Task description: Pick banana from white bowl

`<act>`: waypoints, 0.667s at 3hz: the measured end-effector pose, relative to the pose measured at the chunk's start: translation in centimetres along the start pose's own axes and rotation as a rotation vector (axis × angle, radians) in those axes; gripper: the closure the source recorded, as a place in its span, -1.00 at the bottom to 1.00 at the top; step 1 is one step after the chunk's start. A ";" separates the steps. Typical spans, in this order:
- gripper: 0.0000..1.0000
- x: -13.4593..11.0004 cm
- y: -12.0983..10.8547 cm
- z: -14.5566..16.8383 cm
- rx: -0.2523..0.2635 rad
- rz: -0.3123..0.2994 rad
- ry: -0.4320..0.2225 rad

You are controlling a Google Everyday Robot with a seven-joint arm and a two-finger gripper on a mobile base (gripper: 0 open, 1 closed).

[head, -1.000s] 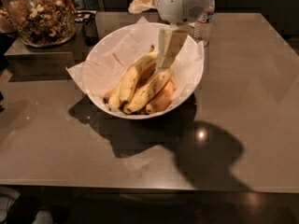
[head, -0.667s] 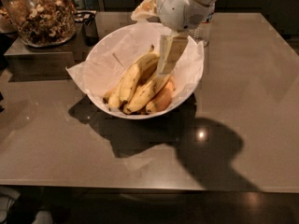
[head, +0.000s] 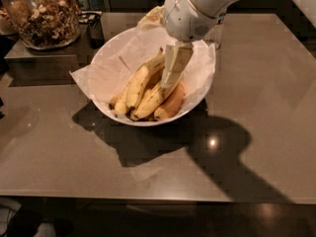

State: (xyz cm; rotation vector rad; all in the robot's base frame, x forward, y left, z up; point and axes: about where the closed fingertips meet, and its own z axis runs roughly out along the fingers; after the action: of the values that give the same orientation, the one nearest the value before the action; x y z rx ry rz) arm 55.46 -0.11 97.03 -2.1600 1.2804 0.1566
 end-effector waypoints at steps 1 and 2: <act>-0.64 0.3 0.5 1.0 -0.021 0.021 -0.019; -0.66 0.6 1.2 1.5 -0.018 0.059 -0.042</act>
Offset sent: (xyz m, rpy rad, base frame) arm -0.0064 -0.0088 -0.0304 0.0733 0.0926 -0.0567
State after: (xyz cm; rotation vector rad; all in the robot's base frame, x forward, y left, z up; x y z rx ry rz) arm 55.08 -0.16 95.01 -2.1237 1.3240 0.2377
